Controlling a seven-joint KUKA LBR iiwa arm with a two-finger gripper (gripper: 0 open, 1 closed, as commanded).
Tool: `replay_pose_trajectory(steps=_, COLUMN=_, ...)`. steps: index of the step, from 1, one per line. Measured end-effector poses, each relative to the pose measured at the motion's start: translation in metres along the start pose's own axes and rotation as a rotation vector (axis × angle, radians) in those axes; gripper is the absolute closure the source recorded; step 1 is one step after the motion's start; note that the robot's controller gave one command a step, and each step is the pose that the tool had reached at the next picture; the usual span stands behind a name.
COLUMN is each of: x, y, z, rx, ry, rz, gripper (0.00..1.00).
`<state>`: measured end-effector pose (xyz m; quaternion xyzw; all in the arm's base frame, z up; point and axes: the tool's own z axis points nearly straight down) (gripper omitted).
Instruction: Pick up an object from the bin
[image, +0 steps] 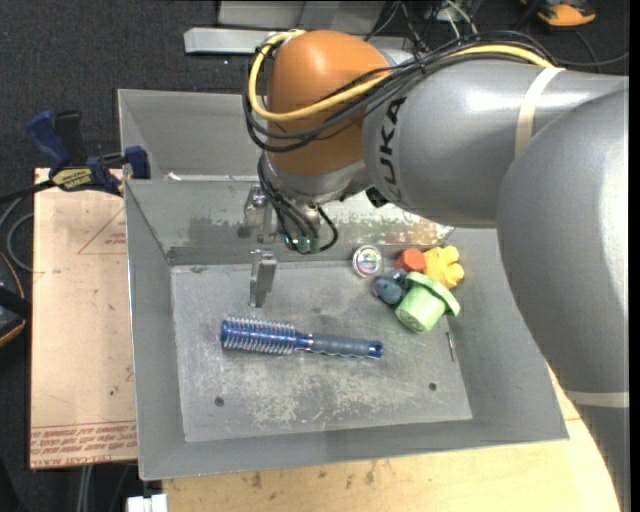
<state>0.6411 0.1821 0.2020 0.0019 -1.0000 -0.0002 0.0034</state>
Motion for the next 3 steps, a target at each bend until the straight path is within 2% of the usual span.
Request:
replay_pose_trajectory(steps=1, x=0.027, y=-0.058, z=0.129, rx=-0.006, ry=-0.021, rz=-0.189, gripper=0.00)
replay_pose_trajectory(steps=2, x=0.025, y=-0.058, z=0.126, rx=-0.004, ry=-0.027, rz=-0.189, gripper=1.00)
replay_pose_trajectory(steps=3, x=0.018, y=-0.067, z=-0.033, rx=0.000, ry=-0.018, rz=-0.224, gripper=1.00)
